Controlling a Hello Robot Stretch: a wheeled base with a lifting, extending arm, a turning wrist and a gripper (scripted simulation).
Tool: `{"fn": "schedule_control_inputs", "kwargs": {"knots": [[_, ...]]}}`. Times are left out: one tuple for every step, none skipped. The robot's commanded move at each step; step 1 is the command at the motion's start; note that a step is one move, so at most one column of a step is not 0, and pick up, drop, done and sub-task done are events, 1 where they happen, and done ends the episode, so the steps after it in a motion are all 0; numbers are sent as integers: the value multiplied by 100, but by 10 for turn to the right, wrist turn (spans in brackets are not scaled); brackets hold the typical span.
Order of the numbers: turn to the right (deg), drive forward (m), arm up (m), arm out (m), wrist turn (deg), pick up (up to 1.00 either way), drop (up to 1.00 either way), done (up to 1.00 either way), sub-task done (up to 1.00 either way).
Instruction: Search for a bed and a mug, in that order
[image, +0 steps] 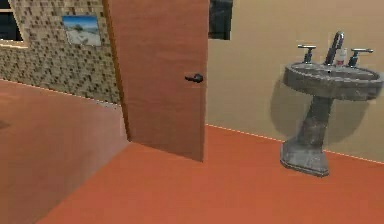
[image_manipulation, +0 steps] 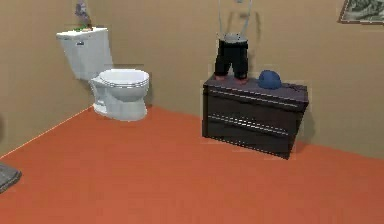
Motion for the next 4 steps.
{"fn": "schedule_control_inputs", "kwargs": {"knots": [[-210, 0, 0, 0, 0, 0, 0, 0, 0], [0, 10, 0, 0, 0, 0, 0, 0, 0], [150, 0, 0, 0, 0, 0, 0, 0, 0], [0, 55, 0, 0, 0, 0, 0, 0, 0]]}}
